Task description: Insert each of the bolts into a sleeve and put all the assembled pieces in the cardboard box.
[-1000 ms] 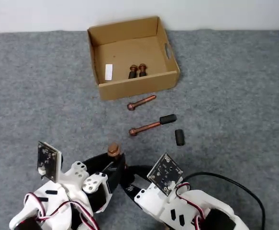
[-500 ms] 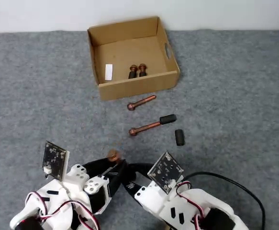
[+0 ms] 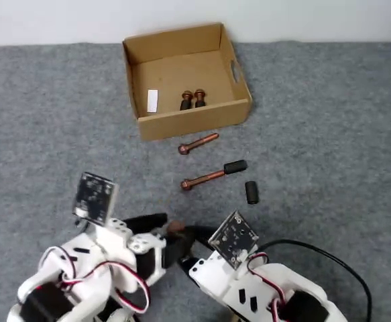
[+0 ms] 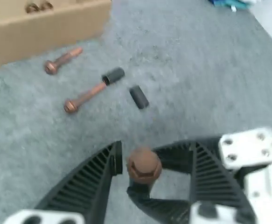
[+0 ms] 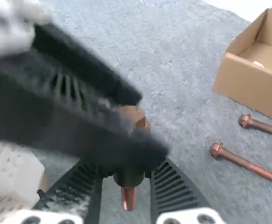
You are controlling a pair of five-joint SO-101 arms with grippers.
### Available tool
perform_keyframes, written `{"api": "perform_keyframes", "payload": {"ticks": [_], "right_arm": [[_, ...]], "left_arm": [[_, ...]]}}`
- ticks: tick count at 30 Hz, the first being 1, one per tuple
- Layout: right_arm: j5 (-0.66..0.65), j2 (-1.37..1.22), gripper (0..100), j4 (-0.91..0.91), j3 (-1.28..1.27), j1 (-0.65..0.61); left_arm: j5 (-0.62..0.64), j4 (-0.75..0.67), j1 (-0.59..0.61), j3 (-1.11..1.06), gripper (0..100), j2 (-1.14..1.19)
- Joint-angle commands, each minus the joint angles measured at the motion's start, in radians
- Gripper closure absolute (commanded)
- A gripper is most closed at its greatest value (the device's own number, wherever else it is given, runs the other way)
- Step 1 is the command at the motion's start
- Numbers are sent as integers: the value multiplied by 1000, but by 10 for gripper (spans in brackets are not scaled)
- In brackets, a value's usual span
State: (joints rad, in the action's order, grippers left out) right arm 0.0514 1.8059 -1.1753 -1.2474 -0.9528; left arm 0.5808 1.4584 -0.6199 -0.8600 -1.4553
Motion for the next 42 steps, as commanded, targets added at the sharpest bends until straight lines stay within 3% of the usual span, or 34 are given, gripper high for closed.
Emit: {"api": "perform_keyframes", "payload": {"ticks": [1,6,12,14,20,24,27,32,40,42], "right_arm": [[-9,5,989,31,12,81],[-5,5,989,31,15,206],[-3,5,989,33,18,343],[-3,4,989,33,28,403],[-5,-71,989,33,120,533],[-2,-285,989,84,275,604],[-3,-481,989,165,423,656],[-3,-786,989,252,644,680],[-12,-1175,989,570,850,674],[-66,-1268,989,619,887,671]], "left_arm": [[-9,-5,84,137,776,57],[-103,-5,199,239,784,57],[-210,-5,393,236,1000,20],[-249,-5,457,185,986,-15],[-367,-109,632,-147,995,-206],[-474,-253,733,-476,995,-376],[-497,-381,801,-657,995,-358],[-491,-443,821,-707,995,-353],[-489,-486,822,-822,994,-351],[-489,-465,822,-822,994,-351]]}}
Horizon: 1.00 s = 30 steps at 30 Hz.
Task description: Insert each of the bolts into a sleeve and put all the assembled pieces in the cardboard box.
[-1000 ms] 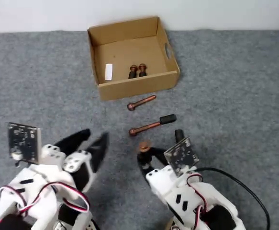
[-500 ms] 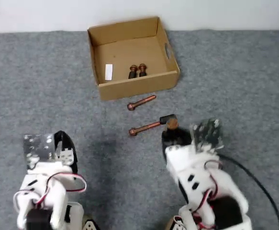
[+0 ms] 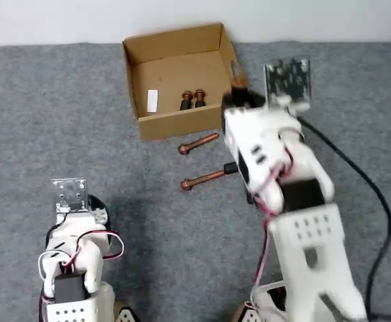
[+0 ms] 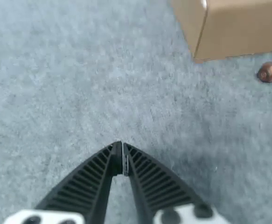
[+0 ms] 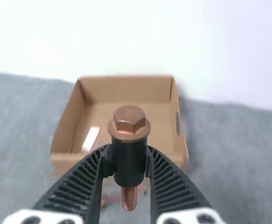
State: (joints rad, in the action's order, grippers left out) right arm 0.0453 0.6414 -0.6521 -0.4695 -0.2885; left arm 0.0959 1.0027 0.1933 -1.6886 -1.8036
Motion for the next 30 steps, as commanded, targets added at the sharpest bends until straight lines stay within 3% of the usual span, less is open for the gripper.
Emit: {"api": "perform_keyframes", "payload": {"ticks": [1,7,12,23,30], "right_arm": [[-104,-150,989,117,124,2],[-336,-421,989,297,209,-10],[-486,-654,989,410,295,-24],[-563,-1124,989,458,628,-21],[-565,-1253,989,418,666,-33]], "left_arm": [[-3,6,9,7,994,-3],[143,29,12,5,994,-3],[176,32,14,5,994,3],[176,32,14,5,994,3],[176,32,14,4,994,3]]}}
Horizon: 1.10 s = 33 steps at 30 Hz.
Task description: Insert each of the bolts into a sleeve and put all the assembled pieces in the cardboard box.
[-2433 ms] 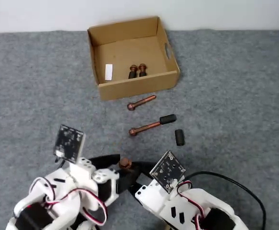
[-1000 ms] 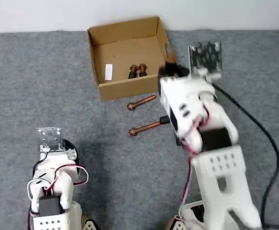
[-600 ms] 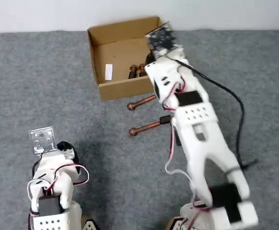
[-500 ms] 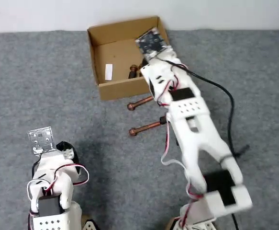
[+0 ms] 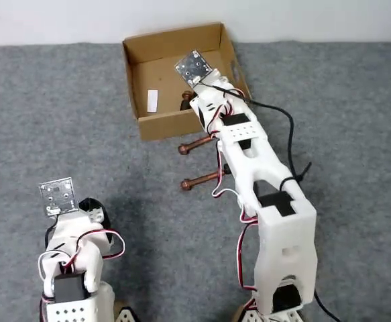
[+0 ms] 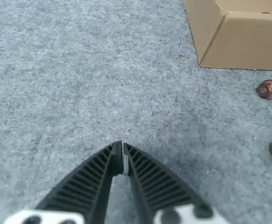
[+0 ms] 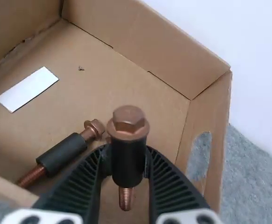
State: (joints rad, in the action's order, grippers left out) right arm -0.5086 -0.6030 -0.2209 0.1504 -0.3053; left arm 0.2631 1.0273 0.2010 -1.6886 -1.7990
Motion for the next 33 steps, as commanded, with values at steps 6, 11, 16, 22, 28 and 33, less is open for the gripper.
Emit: {"api": "perform_keyframes", "payload": {"ticks": [6,11,16,22,28,33], "right_arm": [[-11,-31,961,-99,48,-24],[-8,-8,902,-177,49,-25],[-3,76,943,-260,49,-25],[-2,211,989,-372,49,-25],[58,374,990,-570,48,-25],[218,486,990,-837,48,-27]], "left_arm": [[11,8,6,4,994,-2],[11,8,6,4,994,-2],[11,8,6,4,994,-2],[11,8,6,4,994,-2],[11,9,6,4,994,-2],[11,9,8,4,994,-2]]}}
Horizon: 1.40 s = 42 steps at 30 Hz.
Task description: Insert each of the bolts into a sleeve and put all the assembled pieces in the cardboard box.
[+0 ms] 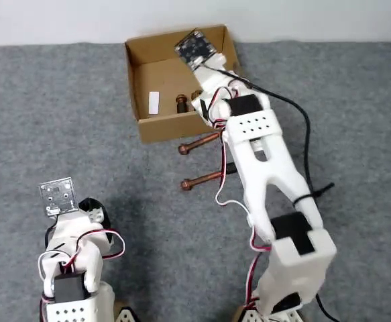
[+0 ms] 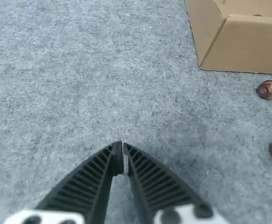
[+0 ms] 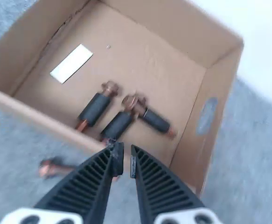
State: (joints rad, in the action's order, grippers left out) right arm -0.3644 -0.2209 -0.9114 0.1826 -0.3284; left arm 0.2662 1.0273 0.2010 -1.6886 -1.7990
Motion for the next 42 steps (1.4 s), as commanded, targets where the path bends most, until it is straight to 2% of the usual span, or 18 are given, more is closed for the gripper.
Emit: {"api": "perform_keyframes", "payload": {"ticks": [1,12,16,19,25,28,37,42], "right_arm": [[91,119,990,-205,15,-7],[319,202,988,-719,12,-8],[413,199,986,-842,11,-5],[445,199,957,-860,-17,5],[445,199,753,-727,-232,74],[437,199,750,-621,-310,81],[305,197,750,-306,-514,102],[256,196,750,-182,-606,160]], "left_arm": [[8,9,8,4,994,-2],[8,9,37,4,994,-2],[8,9,38,4,994,-2],[8,9,38,4,994,-2],[8,11,38,4,994,-2],[8,11,38,4,994,-2],[8,11,38,4,994,-2],[8,11,38,4,994,-2]]}}
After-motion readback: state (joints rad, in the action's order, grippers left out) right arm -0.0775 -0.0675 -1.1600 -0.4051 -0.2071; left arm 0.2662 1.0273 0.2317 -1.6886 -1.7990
